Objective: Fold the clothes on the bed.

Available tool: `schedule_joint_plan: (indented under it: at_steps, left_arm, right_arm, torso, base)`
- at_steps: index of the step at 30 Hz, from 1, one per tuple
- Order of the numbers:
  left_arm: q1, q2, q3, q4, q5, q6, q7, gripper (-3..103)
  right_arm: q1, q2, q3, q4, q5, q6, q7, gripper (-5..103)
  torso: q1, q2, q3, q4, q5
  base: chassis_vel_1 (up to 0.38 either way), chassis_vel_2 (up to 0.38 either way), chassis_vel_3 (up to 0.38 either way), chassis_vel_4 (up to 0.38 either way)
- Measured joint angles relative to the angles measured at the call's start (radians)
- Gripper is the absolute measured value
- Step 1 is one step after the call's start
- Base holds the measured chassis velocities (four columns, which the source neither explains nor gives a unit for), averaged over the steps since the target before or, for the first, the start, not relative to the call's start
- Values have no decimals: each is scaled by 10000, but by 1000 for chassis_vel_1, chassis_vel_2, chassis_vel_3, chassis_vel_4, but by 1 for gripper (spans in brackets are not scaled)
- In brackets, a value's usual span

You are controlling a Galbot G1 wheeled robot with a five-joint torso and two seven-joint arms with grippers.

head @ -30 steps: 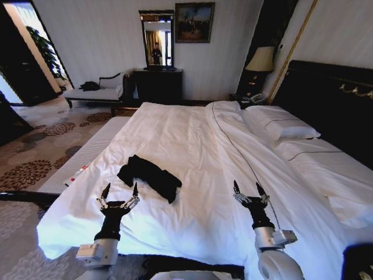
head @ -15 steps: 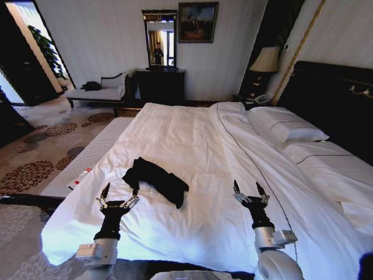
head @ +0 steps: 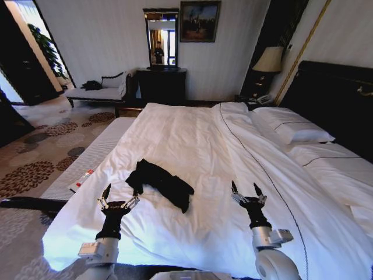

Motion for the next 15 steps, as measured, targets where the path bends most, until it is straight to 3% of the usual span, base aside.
schedule_joint_plan:
  at_steps: [15]
  left_arm:
    - [-55, 2, -23, 103, -25, 24, 2, 100]
  right_arm:
    - [64, -22, -91, -106, -56, -1, -47, 100]
  torso:
    - [1, 0, 0, 0, 0]
  base:
    - [4, 2, -4, -5]
